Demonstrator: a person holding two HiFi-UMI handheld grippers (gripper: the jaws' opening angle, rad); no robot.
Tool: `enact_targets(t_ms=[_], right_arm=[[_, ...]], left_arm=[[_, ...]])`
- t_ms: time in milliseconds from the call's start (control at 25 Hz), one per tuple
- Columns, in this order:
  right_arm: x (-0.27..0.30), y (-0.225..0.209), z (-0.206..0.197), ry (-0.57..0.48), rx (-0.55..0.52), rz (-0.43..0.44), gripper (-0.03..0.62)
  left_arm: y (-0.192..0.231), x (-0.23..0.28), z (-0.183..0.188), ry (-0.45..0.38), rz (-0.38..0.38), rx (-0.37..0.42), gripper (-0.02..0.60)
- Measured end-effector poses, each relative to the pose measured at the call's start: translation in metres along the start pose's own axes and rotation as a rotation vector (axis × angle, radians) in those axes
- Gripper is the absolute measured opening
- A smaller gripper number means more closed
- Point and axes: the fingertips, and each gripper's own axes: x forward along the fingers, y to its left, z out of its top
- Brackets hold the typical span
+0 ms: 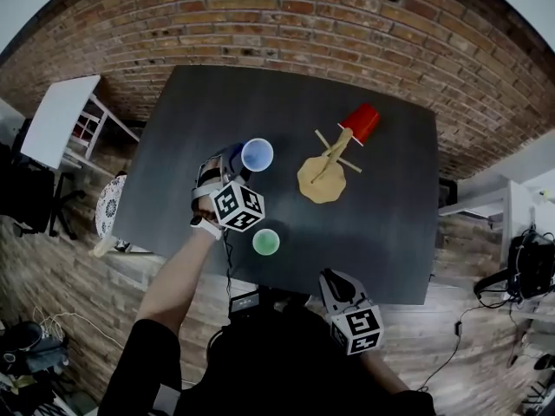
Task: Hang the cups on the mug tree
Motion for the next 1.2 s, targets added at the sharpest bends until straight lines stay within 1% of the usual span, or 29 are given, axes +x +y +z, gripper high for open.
enact_targets(t_ms=[200, 320, 400, 560, 680, 960, 1080, 1160, 1200], right_arm=[[-0.012, -0.013, -0.005, -0.002, 0.024, -0.037, 0.057], [-0.017, -0.022, -0.011, 0.004, 0.042, -0.054, 0.057], [-0.021, -0.027, -0.014, 0.007, 0.051, -0.067, 0.057], [-0.028, -0.036, -0.021, 0.012, 0.08, -0.09, 0.057], [-0.032, -0.043, -0.022, 0.009, 0.096, -0.102, 0.057], [-0.037, -0.047, -0.022, -0.006, 0.106, -0.107, 0.057], [-0.037, -0.048, -0.022, -0.009, 0.109, -0.105, 0.056], [-0.038, -0.048, -0.023, -0.009, 0.11, -0.103, 0.056], [-0.038, -0.048, -0.024, -0.008, 0.11, -0.103, 0.057]], left_arm=[[-0.014, 0.031, 0.028, 0.0, -0.022, 0.069, 0.225], [-0.016, 0.05, 0.043, 0.008, -0.016, 0.102, 0.225], [-0.014, 0.061, 0.054, 0.014, -0.001, 0.148, 0.225], [-0.009, 0.08, 0.073, 0.04, 0.038, 0.267, 0.225], [-0.01, 0.086, 0.089, 0.043, 0.054, 0.339, 0.225], [-0.029, 0.074, 0.123, -0.024, 0.09, 0.481, 0.225], [-0.033, 0.07, 0.132, -0.046, 0.12, 0.566, 0.225], [-0.04, 0.067, 0.139, -0.084, 0.133, 0.608, 0.225], [-0.045, 0.066, 0.144, -0.113, 0.132, 0.607, 0.225]])
